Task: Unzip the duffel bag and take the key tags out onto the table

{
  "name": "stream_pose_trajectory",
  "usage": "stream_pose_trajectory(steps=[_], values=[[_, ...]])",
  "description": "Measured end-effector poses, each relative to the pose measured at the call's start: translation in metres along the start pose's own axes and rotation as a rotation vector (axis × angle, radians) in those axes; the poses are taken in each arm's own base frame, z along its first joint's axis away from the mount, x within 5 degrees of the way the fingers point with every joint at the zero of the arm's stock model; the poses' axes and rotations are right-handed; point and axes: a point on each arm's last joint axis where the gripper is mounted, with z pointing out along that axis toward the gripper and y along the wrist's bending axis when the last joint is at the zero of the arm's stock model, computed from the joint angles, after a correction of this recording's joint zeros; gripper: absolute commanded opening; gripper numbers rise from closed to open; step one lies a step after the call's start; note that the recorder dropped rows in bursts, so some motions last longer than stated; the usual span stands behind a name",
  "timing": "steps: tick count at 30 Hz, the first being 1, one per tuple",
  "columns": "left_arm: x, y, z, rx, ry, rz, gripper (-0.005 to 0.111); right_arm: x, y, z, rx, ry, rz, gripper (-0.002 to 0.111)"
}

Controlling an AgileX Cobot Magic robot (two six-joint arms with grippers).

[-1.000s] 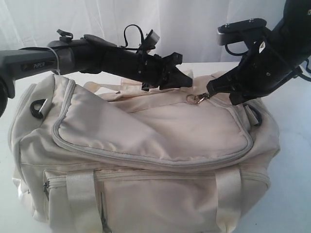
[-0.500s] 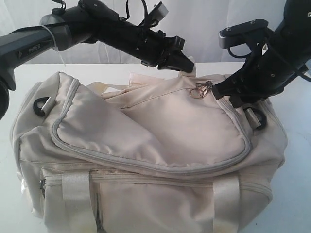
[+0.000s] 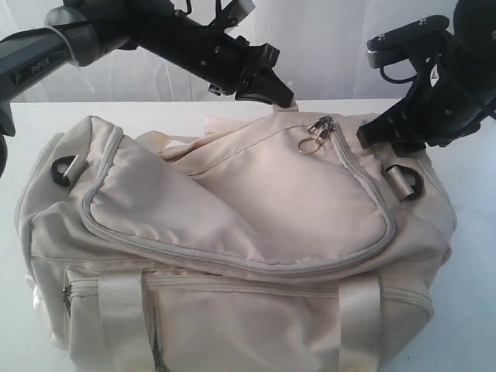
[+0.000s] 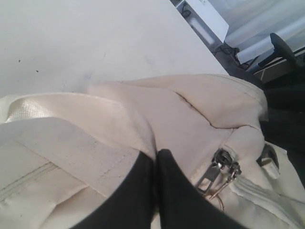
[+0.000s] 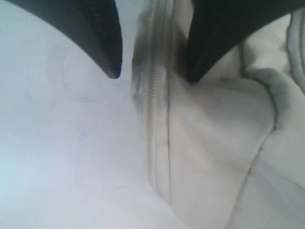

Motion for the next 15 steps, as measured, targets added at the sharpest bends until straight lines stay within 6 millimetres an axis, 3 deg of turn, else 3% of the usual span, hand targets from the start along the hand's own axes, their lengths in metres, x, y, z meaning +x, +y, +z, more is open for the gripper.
stream_pose_trajectory(steps=[4,9,12,15], values=[[0.0,0.001,-0.001,0.002,0.005,-0.002,0.0,-0.003,0.001,-0.023,-0.067,-0.069,0.013,0.042],[0.001,0.001,-0.002,0.005,0.011,0.001,0.0,-0.001,0.016,-0.063,-0.322,-0.174,0.017,0.042],[0.001,0.001,-0.002,0.006,0.012,0.001,0.0,-0.003,0.03,-0.069,-0.462,-0.197,0.021,0.042],[0.002,0.0,-0.002,0.009,0.018,0.001,0.0,-0.006,0.038,-0.061,-0.509,-0.174,0.037,0.042]])
